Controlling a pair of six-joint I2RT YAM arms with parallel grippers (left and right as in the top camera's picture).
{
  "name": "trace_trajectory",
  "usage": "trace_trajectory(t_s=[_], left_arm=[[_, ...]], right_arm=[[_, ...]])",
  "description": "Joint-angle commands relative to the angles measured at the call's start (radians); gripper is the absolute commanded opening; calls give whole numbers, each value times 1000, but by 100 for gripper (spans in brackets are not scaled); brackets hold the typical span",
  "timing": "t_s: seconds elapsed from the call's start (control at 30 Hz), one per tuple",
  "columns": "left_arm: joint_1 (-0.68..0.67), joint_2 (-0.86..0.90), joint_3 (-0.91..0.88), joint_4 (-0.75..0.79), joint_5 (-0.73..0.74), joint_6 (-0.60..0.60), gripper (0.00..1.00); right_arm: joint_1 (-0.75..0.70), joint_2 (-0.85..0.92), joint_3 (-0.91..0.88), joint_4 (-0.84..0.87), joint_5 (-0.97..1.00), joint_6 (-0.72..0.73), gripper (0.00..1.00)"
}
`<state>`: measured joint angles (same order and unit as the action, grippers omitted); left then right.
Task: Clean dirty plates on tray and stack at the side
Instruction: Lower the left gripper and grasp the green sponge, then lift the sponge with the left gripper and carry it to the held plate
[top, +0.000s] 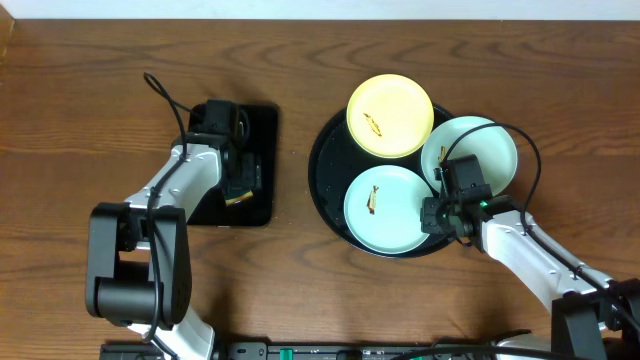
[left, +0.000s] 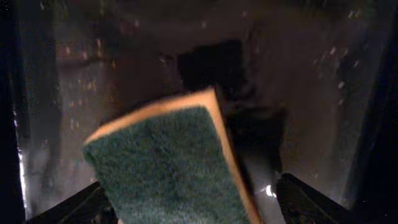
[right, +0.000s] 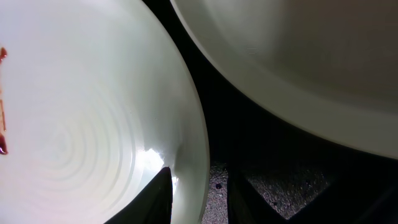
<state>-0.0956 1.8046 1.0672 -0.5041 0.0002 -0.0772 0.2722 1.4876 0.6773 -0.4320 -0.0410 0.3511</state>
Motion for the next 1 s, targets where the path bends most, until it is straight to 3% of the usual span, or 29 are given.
trace_trajectory(t_s=[0.0, 0.37, 0.57, 0.7, 0.97], left_arm=[[1, 8, -11, 20, -12, -34, 79], [0, 8, -29, 50, -9, -42, 65], [0, 8, -29, 50, -9, -43, 46], [0, 8, -30, 28, -9, -54, 60], [0, 8, -37, -24, -8, -67, 60]], right_arm=[[6, -8, -4, 2, 6, -7, 27], [6, -8, -4, 2, 6, -7, 29], [6, -8, -4, 1, 6, -7, 32], [6, -8, -4, 0, 6, -7, 33], [6, -8, -4, -13, 6, -7, 34]])
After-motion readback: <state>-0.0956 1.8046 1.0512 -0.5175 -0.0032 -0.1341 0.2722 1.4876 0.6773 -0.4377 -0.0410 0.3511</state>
